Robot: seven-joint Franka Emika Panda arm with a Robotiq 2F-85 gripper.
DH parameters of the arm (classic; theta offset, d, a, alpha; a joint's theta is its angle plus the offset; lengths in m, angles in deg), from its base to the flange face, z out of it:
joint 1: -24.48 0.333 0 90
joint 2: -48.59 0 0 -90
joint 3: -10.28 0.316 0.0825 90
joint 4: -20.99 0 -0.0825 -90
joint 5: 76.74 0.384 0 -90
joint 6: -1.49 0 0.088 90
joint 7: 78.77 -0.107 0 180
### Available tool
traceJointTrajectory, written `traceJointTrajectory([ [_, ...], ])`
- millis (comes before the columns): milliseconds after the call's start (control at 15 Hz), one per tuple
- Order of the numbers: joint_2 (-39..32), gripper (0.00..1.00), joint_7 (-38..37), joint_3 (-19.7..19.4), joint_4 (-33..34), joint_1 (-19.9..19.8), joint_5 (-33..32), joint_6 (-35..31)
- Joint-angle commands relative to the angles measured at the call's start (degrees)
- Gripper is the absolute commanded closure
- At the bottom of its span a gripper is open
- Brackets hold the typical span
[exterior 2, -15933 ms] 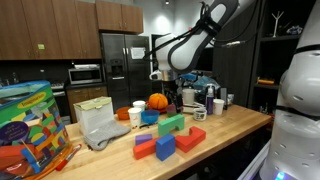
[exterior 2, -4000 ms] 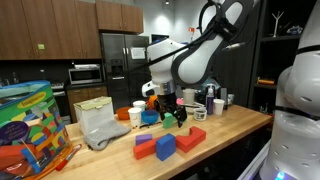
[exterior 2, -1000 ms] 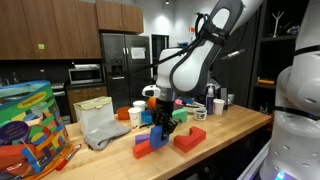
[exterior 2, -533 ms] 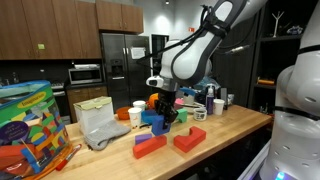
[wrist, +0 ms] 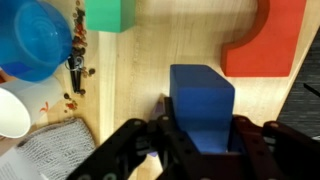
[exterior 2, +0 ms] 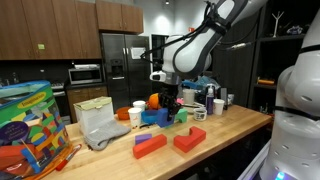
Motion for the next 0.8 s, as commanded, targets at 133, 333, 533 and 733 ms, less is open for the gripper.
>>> traceJointTrajectory([
  [133, 2.5, 0.84, 1.2, -1.9, 1.1, -2.8, -4.8, 1.7],
  [333, 2.5, 0.84, 1.9, -2.9, 1.7, -3.9, -6.4, 1.4],
  [533, 2.2, 0.84, 3.3, -3.9, 2.4, -4.8, -7.4, 1.4],
  [733, 2.1, 0.84, 4.9, -4.9, 3.1, -6.0, -8.4, 1.8],
])
